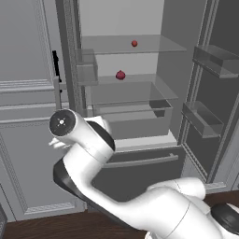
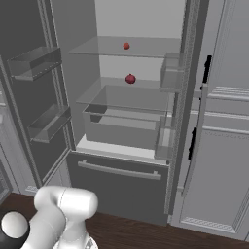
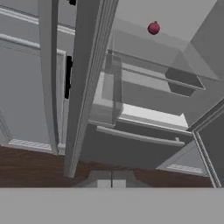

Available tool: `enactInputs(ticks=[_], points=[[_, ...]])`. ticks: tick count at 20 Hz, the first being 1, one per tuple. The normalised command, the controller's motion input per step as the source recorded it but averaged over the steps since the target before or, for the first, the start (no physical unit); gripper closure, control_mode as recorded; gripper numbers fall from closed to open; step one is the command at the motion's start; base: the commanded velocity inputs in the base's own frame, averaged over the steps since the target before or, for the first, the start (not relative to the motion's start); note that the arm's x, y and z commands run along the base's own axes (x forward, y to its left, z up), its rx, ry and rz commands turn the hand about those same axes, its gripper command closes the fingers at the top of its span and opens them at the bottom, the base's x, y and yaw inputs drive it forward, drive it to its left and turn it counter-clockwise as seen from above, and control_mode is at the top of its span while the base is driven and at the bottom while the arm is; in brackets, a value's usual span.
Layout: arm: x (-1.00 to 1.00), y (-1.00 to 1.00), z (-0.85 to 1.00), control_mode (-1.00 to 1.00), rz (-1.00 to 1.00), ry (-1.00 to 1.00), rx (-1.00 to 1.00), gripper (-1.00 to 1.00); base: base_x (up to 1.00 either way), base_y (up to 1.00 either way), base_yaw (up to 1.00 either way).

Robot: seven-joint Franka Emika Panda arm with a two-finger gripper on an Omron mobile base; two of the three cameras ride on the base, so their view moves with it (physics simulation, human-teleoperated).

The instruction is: Take the strawberry from the fridge and place it on top of the pancake, located on the dining counter.

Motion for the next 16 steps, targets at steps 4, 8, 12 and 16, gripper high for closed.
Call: enactInputs(ticks=[4,8,12,16], points=[[0.02,-1.0,0.12,-1.0,0.0,0.16,-0.09,1.0,0.0,0.0,0.0],[0.08,-0.92,0.43,-1.0,0.0,0.45,0.0,1.0,0.0,0.0,0.0],[0.0,-0.99,0.04,-1.0,0.0,0.12,0.01,1.0,0.0,0.0,0.0],[-0.09,-0.89,0.03,-1.0,0.0,-0.12,0.06,1.0,0.0,0.0,0.0]])
